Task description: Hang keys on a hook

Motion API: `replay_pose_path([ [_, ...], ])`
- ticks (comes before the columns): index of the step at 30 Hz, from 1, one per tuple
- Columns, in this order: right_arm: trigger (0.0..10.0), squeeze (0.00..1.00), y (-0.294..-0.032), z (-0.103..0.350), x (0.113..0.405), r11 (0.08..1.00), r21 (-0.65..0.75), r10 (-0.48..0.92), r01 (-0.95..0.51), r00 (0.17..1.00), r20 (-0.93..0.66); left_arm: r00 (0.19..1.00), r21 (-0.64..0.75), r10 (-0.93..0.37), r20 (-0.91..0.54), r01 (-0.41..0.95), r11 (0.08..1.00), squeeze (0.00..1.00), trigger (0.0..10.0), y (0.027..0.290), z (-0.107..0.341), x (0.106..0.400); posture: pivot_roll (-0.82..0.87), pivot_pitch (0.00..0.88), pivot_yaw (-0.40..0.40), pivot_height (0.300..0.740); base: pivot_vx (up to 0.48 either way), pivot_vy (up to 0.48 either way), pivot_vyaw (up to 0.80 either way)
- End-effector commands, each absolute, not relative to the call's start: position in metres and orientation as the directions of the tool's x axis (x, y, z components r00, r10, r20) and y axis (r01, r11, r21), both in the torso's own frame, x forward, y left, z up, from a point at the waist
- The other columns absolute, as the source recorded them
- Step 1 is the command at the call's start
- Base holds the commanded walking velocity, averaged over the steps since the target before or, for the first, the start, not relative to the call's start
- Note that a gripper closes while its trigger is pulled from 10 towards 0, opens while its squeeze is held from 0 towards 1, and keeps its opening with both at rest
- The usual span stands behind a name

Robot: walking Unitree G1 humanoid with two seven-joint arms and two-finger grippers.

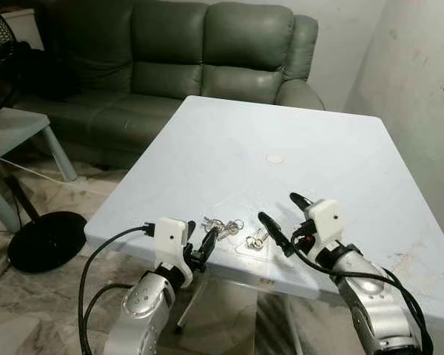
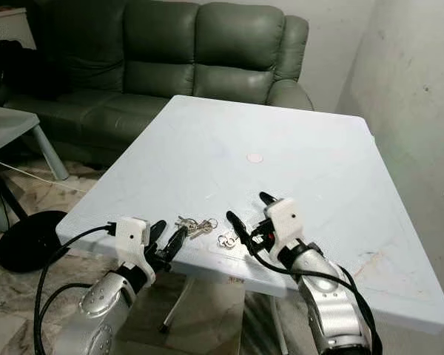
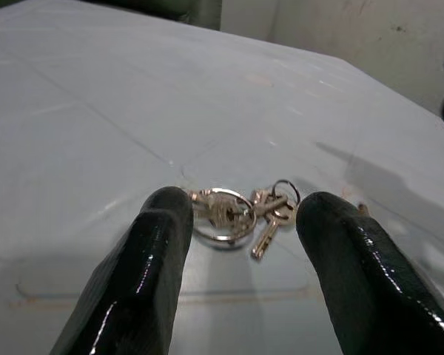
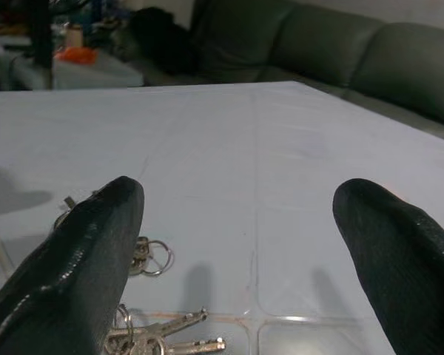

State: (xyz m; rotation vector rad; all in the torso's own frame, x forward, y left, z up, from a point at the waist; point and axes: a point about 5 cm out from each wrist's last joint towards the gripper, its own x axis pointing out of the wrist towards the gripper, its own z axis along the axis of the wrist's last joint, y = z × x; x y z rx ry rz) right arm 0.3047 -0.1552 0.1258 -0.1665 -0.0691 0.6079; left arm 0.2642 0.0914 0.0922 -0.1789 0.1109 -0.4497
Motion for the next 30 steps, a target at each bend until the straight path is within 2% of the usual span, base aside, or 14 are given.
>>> replay_pose_path([
  [1, 10.0, 0.0, -0.15, 0.127, 0.308, 0.765, -0.18, 0.628, -0.619, 0.778, -0.007, 0.889, -0.189, -0.453, -0.062, 0.435, 0.88, 0.0, 10.0, 0.088, 0.096, 0.261, 0.04, 0.0, -0.054, 0.74, 0.0, 0.0, 0.0],
  [3, 10.0, 0.0, -0.147, 0.128, 0.312, 0.734, -0.199, 0.657, -0.649, 0.753, -0.03, 0.885, -0.194, -0.461, -0.065, 0.442, 0.876, 0.0, 10.0, 0.086, 0.095, 0.257, 0.05, 0.0, -0.059, 0.74, 0.0, 0.0, 0.0],
  [13, 10.0, 0.0, -0.143, 0.118, 0.317, 0.695, -0.227, 0.679, -0.682, 0.727, -0.106, 0.873, -0.203, -0.479, -0.086, 0.456, 0.867, 0.0, 10.0, 0.083, 0.094, 0.246, 0.06, 0.022, -0.074, 0.74, 0.0, 0.0, 0.0],
  [27, 10.0, 0.0, -0.15, 0.098, 0.307, 0.642, -0.217, 0.702, -0.735, 0.678, -0.217, 0.87, -0.211, -0.482, -0.108, 0.453, 0.866, 0.0, 10.0, 0.083, 0.095, 0.239, 0.06, 0.053, -0.073, 0.74, 0.0, 0.0, 0.0],
  [28, 8.2, 0.0, -0.151, 0.095, 0.305, 0.635, -0.213, 0.704, -0.743, 0.67, -0.236, 0.87, -0.212, -0.481, -0.109, 0.453, 0.866, 0.0, 10.0, 0.083, 0.095, 0.238, 0.07, 0.054, -0.074, 0.74, 0.0, 0.0, 0.0],
  [29, 10.0, 0.0, -0.15, 0.093, 0.304, 0.63, -0.209, 0.707, -0.748, 0.664, -0.244, 0.87, -0.213, -0.481, -0.111, 0.452, 0.866, 0.0, 10.0, 0.083, 0.095, 0.237, 0.07, 0.057, -0.074, 0.74, 0.0, 0.0, 0.0],
  [30, 10.0, 0.0, -0.15, 0.092, 0.303, 0.627, -0.208, 0.71, -0.751, 0.661, -0.245, 0.87, -0.213, -0.481, -0.111, 0.452, 0.866, 0.0, 10.0, 0.083, 0.095, 0.237, 0.07, 0.057, -0.074, 0.74, 0.0, 0.0, 0.0],
])
